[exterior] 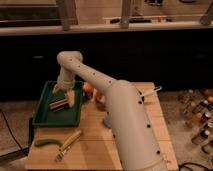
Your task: Place eraser in tray
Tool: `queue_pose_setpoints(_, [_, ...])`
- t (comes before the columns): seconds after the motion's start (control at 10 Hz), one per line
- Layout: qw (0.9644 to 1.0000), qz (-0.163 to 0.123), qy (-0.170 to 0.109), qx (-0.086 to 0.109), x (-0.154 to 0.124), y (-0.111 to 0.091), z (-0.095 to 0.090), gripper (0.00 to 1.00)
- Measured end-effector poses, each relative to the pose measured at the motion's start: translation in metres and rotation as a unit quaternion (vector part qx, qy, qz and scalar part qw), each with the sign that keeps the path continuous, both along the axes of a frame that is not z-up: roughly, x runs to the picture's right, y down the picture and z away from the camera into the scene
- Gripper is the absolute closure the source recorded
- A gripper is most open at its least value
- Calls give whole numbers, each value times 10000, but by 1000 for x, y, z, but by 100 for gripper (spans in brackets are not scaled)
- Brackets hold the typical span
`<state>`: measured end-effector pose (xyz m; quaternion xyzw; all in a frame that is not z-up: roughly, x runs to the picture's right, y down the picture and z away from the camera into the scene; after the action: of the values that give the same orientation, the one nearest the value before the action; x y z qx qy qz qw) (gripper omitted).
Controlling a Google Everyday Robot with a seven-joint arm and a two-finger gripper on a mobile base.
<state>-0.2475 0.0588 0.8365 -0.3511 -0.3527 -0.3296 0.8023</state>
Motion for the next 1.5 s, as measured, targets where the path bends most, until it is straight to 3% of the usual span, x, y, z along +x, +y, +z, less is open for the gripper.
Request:
queue_pose_setpoints(0.8, [9999, -4, -88, 134, 10, -14, -6, 20])
queue_pose_setpoints(1.5, [9999, -3, -95, 140, 10, -15, -7, 20])
